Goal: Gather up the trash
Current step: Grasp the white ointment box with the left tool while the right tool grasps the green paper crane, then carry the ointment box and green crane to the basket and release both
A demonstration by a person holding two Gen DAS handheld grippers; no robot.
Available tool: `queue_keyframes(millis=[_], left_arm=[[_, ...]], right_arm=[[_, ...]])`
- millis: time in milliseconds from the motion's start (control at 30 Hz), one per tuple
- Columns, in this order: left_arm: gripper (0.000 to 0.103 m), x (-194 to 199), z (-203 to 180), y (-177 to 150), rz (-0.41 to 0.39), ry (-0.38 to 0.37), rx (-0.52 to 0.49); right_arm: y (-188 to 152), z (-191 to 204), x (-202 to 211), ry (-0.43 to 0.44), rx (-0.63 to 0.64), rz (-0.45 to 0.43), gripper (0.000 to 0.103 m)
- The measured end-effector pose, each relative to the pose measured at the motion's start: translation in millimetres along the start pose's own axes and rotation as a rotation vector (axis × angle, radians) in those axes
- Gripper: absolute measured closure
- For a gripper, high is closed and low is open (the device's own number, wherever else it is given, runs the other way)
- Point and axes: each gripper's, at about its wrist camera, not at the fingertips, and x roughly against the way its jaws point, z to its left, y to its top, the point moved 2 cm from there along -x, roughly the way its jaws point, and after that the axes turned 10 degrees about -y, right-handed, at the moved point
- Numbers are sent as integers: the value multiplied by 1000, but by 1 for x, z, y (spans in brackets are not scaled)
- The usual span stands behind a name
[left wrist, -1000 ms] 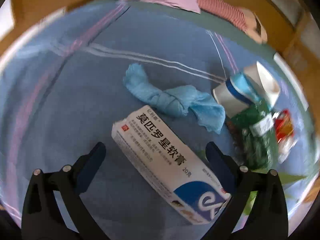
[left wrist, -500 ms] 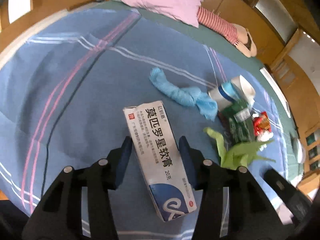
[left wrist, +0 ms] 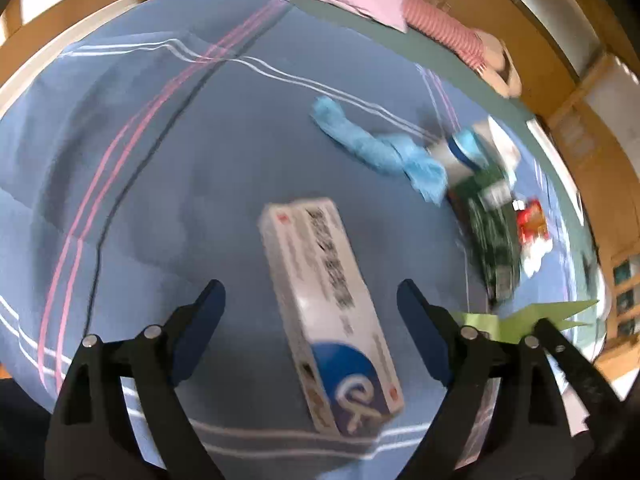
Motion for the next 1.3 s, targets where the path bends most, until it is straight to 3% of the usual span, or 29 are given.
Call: queue_keyframes(millis=[100,200,267,333,433,600,733,1100,1167,1233,1300], left_arm=[[18,-7,-14,-6,28,49,-87],[46,-15,-20,-9,67,34,-117],[49,-15,-23,-10,72,22,-139],[51,-12,-26,-11,68,-10,-159],[51,-13,-31,-13,69,-11,-177],[49,-18,-35,-15,85,18,-195],[44,-22,-35,-18,100,55,-209],[40,-29,-40,-19,109,79,-225],[41,-30,-41,-20,110,85,-235],[50,-31,-42,-21,108,84,-240],[53,-31,-42,-21,103,83,-238]], right_arm=[[-12,-10,-1,-1,-15,21,84],[-19,-12,-8,10,-33,52,77],[-23,-16,-11,21,-50,70,62],[-25,-16,-11,22,-57,75,55],[-27,-12,-13,-2,-36,76,52],[-30,-4,-18,-69,26,57,52],[-34,-3,-25,-50,37,81,72],[-38,-11,-20,-49,18,83,73],[-39,-11,-21,-51,17,88,73],[-41,-10,-21,-51,19,91,73],[-42,-10,-21,-52,21,91,73]])
